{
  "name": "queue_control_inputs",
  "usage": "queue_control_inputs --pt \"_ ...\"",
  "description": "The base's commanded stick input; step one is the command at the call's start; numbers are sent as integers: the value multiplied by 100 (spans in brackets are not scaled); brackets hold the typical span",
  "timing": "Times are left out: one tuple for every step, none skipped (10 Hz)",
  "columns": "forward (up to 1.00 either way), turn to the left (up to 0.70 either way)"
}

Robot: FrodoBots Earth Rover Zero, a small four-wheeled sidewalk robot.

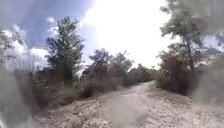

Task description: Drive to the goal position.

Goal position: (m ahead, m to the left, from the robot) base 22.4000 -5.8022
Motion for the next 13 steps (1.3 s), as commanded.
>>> queue_control_inputs --pt "70 -35" --pt "70 -35" --pt "70 -35" --pt "70 -14" --pt "70 0" --pt "70 0" --pt "70 0" --pt "70 0" --pt "70 0" --pt "70 0" --pt "70 0" --pt "70 0" --pt "70 0"
